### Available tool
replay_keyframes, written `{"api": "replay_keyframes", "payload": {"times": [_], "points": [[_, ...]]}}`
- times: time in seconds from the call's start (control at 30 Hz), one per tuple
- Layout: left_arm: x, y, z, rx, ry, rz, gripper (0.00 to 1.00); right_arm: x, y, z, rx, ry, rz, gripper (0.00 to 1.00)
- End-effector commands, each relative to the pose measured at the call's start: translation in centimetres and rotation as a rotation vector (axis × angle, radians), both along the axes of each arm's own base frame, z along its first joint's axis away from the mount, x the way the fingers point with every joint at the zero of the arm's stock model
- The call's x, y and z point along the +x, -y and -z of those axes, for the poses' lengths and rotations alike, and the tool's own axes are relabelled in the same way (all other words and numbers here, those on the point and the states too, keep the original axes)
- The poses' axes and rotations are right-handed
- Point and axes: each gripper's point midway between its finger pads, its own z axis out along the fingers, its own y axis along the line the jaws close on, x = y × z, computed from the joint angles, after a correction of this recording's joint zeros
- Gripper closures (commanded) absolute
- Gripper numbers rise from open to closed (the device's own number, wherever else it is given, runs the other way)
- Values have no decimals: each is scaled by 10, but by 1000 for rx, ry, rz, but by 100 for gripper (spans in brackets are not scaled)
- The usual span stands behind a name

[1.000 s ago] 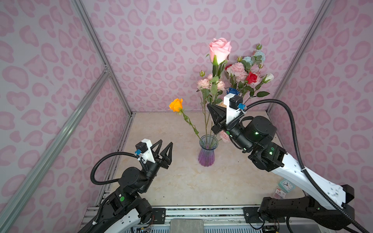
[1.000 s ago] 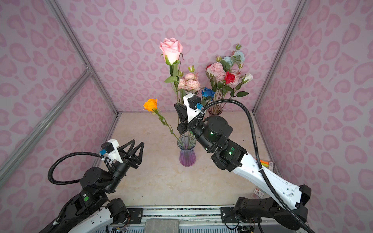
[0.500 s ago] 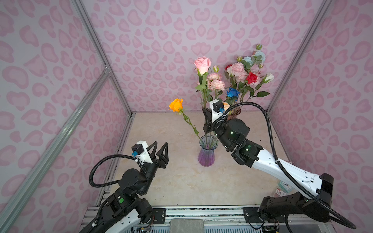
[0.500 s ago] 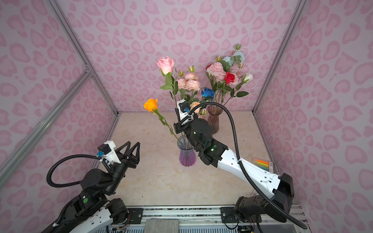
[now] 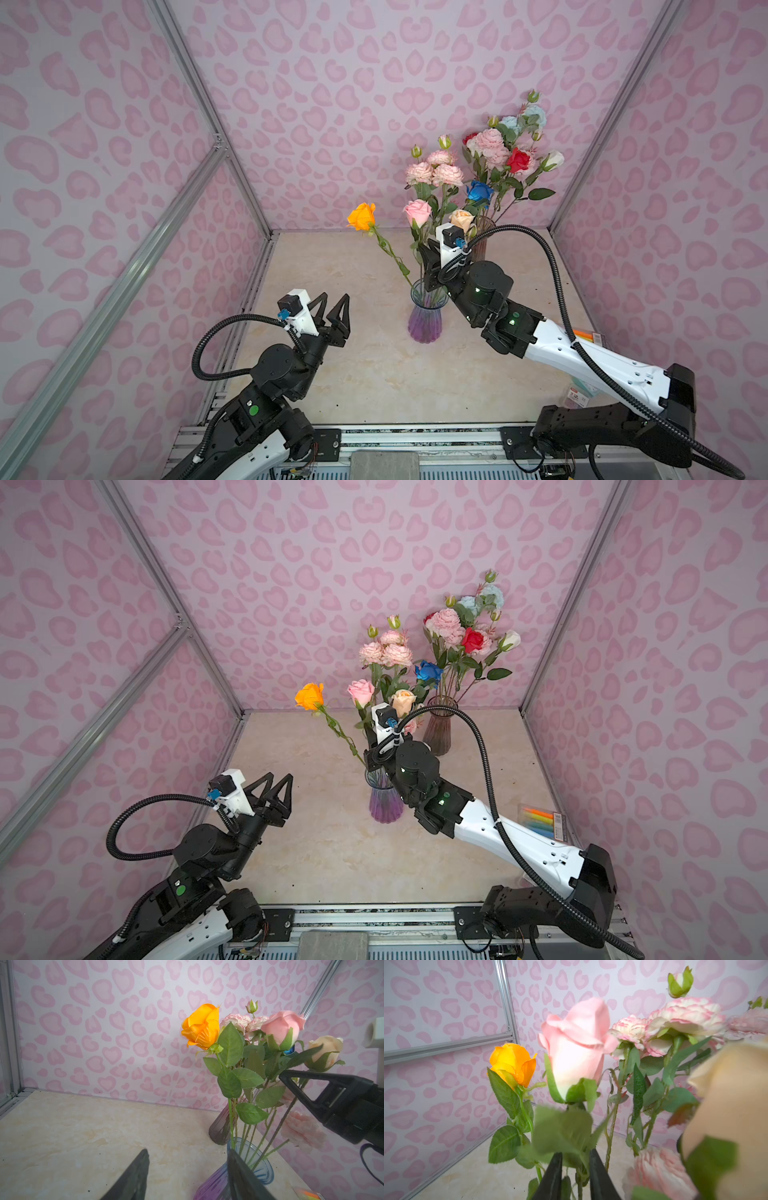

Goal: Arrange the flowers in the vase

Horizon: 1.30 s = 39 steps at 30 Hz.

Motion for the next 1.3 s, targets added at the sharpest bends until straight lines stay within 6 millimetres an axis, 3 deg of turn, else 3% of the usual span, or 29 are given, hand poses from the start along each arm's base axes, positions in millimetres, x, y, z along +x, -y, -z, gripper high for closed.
{"api": "replay_keyframes", "payload": {"times": [0.0,0.4,0.57,0.7,0.73,0.8,0.83,0.87,0.9,0.93,1.13,1.27], "points": [[1,0,-1,-18,0,-2,39,-4,6,1,15,-3,21,72],[8,3,4,-3,-38,-22,40,-37,7,-31,6,51,-29,66],[7,0,-8,-3,-22,-32,40,-55,24,-54,9,86,-27,65],[5,-9,-26,55,-3,-71,34,-70,55,-74,5,117,13,63],[6,-13,-31,74,-4,-92,28,-72,66,-78,-2,123,44,60],[6,-17,-40,127,-4,-118,2,-71,92,-81,-27,120,139,51],[8,-19,-42,160,-15,-135,2,-71,107,-80,-47,116,196,45],[10,-22,-45,182,-28,-156,2,-71,119,-78,-60,113,241,38],[13,-25,-43,207,-56,-190,2,-70,133,-74,-78,102,301,9],[17,-29,-40,219,-83,-229,2,-68,146,-67,-107,86,350,2],[37,-24,-5,288,-208,-317,2,-56,209,-10,-219,31,638,2],[48,-21,13,313,-185,-349,2,-55,244,8,-183,1,768,2]]}}
